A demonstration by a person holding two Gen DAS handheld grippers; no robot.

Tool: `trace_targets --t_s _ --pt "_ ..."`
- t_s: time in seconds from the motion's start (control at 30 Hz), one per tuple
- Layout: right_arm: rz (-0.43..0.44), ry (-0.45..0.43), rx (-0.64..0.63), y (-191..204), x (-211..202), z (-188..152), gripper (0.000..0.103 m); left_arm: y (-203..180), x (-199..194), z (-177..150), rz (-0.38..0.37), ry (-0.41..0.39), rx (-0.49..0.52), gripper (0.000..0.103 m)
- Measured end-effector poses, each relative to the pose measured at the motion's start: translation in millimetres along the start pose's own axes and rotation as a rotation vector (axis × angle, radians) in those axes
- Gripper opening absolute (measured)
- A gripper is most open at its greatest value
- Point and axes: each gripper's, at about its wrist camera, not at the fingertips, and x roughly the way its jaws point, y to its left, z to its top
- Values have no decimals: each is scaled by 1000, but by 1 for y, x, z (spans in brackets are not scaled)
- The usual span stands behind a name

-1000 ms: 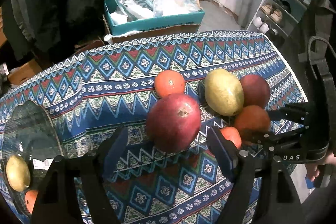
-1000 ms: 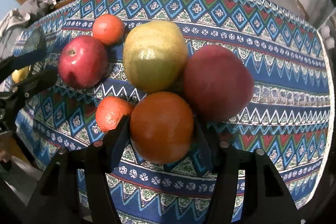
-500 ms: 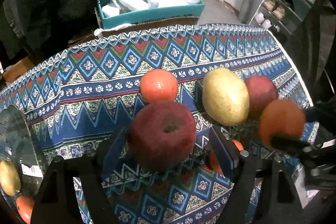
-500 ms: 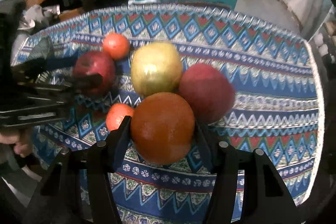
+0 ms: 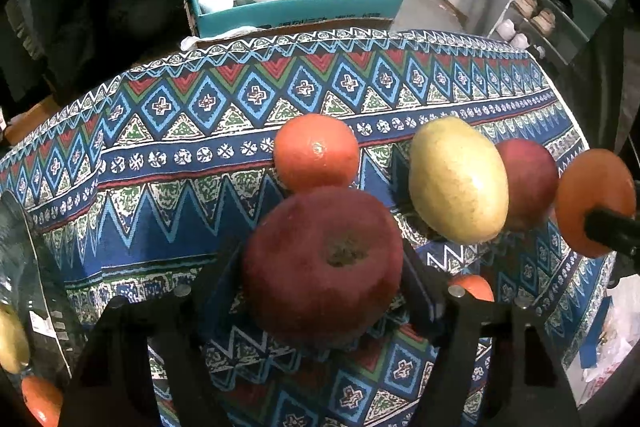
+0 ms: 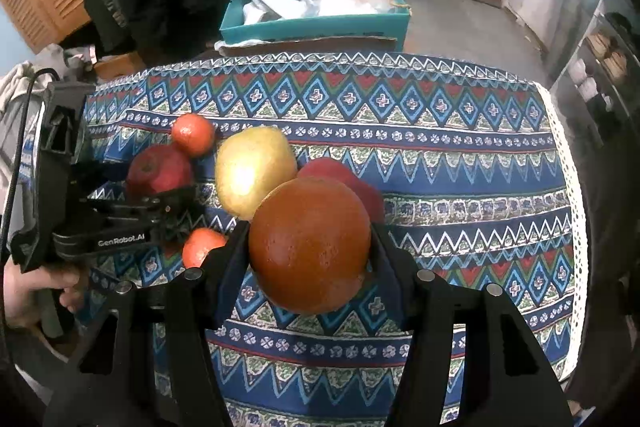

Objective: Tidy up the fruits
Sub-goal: 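Grasp the red apple with the left tool while the right tool grasps another orange, then lift the red apple and orange and carry both toward the glass bowl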

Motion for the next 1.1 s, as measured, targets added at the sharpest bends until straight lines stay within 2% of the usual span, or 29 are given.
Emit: trace_targets --t_s 0.4,1.1 --pt "-21 -7 -16 2 4 1 58 2 -10 -8 13 -26 16 74" --pt "-1 -123 -31 18 -31 20 58 2 -94 -13 31 -169 36 74"
